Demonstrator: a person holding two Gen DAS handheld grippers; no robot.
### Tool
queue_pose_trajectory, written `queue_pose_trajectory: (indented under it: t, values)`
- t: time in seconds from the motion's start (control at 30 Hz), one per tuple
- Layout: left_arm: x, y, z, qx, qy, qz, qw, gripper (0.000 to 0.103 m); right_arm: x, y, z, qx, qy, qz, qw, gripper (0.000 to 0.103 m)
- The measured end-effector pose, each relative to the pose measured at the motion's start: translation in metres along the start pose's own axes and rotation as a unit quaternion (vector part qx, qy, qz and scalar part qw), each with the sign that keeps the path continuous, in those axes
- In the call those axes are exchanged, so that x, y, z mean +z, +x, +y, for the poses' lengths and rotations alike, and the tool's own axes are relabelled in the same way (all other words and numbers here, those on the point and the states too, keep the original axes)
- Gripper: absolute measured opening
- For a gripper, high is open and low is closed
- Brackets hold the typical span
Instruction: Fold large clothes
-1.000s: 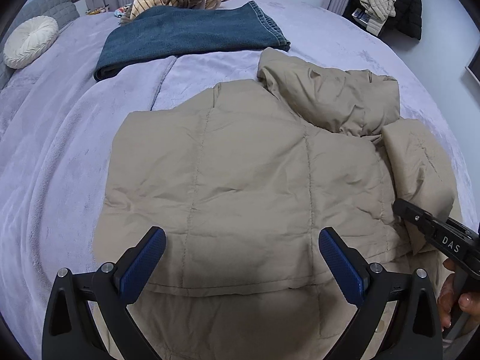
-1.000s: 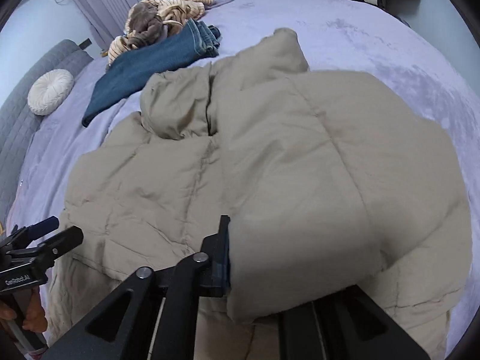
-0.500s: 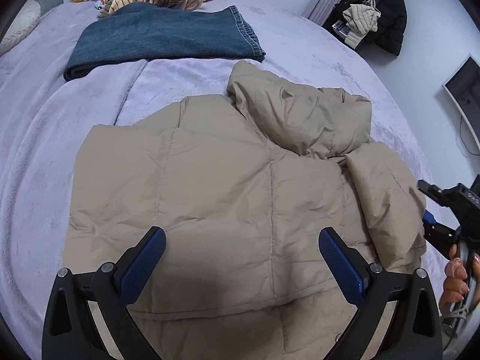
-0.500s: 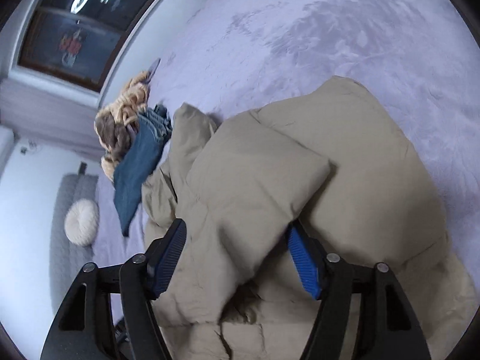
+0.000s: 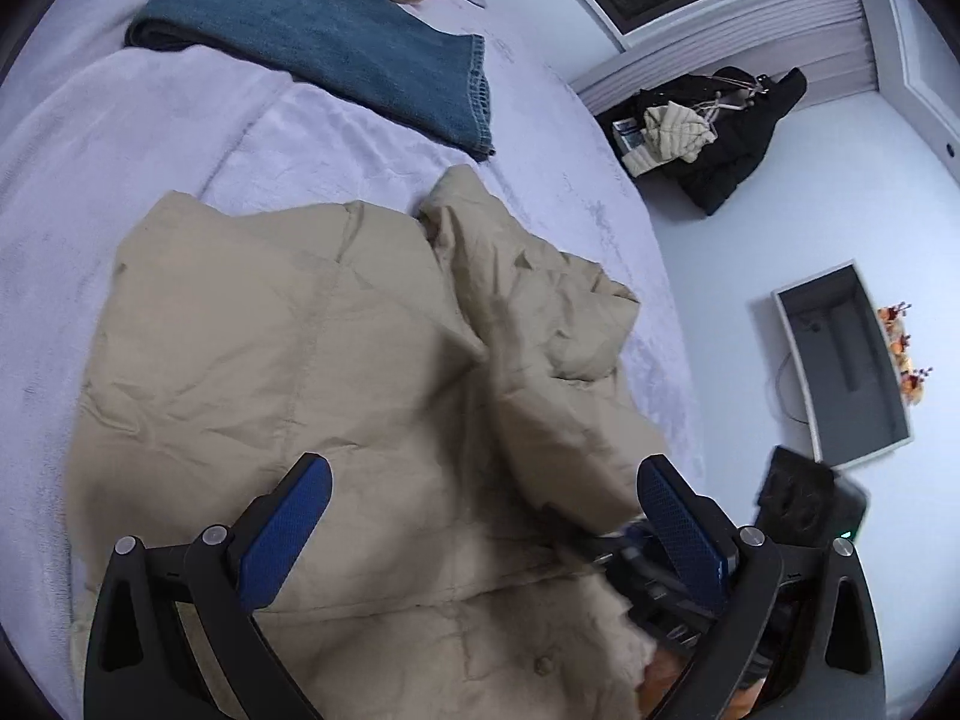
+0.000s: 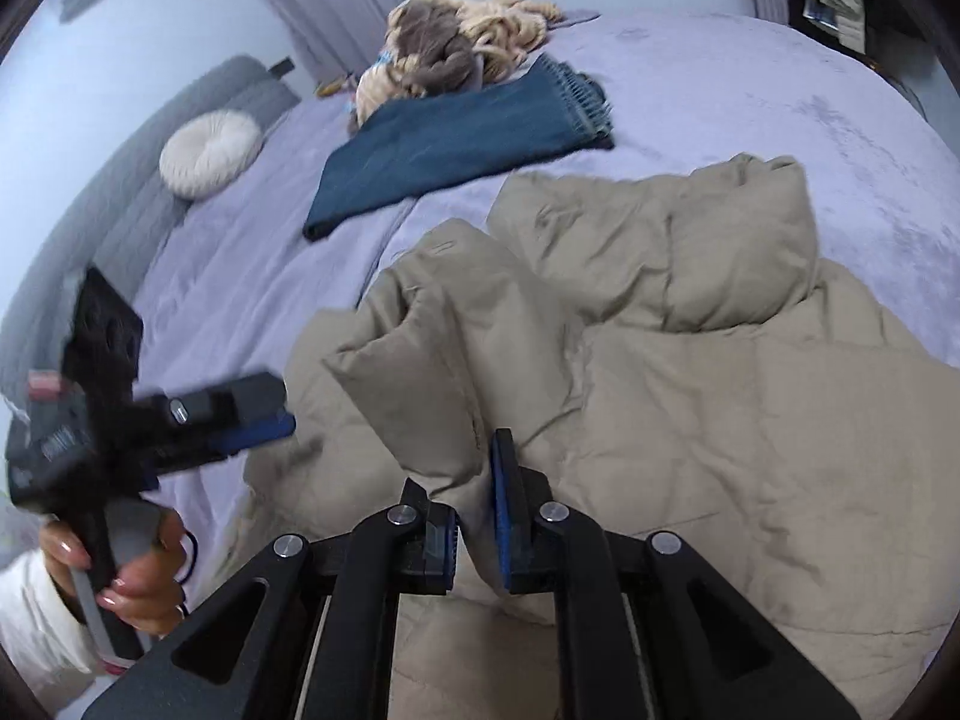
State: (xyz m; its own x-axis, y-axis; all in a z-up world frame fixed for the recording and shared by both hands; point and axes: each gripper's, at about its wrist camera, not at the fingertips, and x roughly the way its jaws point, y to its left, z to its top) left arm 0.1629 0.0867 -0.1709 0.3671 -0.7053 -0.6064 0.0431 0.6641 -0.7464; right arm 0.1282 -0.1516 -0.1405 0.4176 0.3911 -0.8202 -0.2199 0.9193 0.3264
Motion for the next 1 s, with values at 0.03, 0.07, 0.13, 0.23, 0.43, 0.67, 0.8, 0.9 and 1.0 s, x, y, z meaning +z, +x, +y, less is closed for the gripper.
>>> queue_pose_trajectory:
  t: [0.03, 0.07, 0.13, 0.23, 0.43, 0.67, 0.8, 0.9, 1.0]
  values:
    - [0.000, 0.005, -0.001, -0.016, -0.005, 0.009, 0.9998, 0.102, -0.005, 0.008, 0.003, 0.001, -0.002, 0.018, 1.000, 0.042]
    - [0.000, 0.010, -0.002, -0.023, -0.007, 0.017, 0.9996, 0.102, -0.010, 0.011, 0.003, 0.004, 0.000, 0.028, 1.000, 0.051]
    - [-0.001, 0.022, -0.006, -0.016, -0.004, 0.027, 0.9995, 0.102, -0.019, 0.007, -0.002, 0.015, 0.009, 0.034, 0.999, 0.064]
    - [-0.003, 0.039, -0.008, -0.004, -0.003, 0.042, 0.9991, 0.102, -0.035, -0.018, -0.031, 0.017, 0.044, 0.033, 0.998, 0.064]
    - [-0.002, 0.065, -0.009, 0.031, 0.014, 0.063, 0.9974, 0.102, -0.093, -0.079, -0.161, 0.026, 0.261, 0.009, 0.965, 0.065]
    - [-0.002, 0.091, -0.019, 0.061, 0.032, 0.076, 0.9947, 0.065, -0.161, -0.121, -0.267, 0.054, 0.477, -0.093, 0.872, 0.065]
    - [-0.006, 0.099, -0.026, 0.089, 0.046, 0.082, 0.9916, 0.015, -0.164, -0.118, -0.297, 0.072, 0.534, -0.120, 0.834, 0.050]
    - [-0.012, 0.082, -0.038, 0.102, 0.079, 0.050, 0.9904, 0.012, -0.150, -0.122, -0.296, 0.048, 0.496, -0.103, 0.861, 0.014]
    - [-0.017, 0.083, -0.032, 0.133, 0.095, 0.054, 0.9851, 0.012, -0.145, -0.124, -0.290, 0.021, 0.444, -0.086, 0.891, 0.013]
